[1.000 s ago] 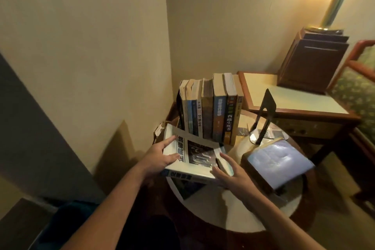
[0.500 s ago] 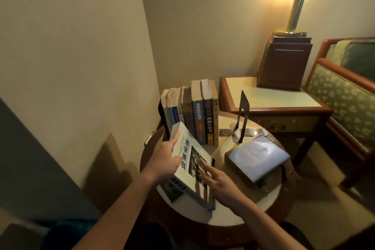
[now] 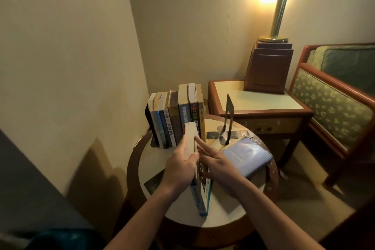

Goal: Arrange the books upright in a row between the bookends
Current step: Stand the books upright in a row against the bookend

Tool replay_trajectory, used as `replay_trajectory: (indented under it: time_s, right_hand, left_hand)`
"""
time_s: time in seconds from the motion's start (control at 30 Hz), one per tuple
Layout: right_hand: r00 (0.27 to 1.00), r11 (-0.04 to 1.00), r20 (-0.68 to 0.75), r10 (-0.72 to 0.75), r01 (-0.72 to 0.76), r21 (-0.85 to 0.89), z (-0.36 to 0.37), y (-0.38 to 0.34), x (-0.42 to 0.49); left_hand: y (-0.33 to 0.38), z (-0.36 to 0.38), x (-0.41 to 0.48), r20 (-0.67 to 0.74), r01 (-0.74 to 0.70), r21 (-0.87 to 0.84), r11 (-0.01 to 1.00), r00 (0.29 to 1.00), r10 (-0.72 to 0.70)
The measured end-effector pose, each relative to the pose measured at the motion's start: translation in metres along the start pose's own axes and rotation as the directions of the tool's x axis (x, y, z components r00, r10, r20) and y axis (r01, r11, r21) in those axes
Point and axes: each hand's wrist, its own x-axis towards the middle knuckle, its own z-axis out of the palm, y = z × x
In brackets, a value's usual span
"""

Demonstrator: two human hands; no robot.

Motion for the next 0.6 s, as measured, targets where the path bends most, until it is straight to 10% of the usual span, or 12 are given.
replay_trajectory:
  time_s: [0.6]
  right_hand:
    - [0.995, 0.990, -0.082, -0.054, 0.042, -0.138, -0.039, -0.018, -0.037]
  left_hand:
    - [-0.020, 0.063, -0.011, 0.165, 0.056, -0.226, 0.972, 0.986, -0.019]
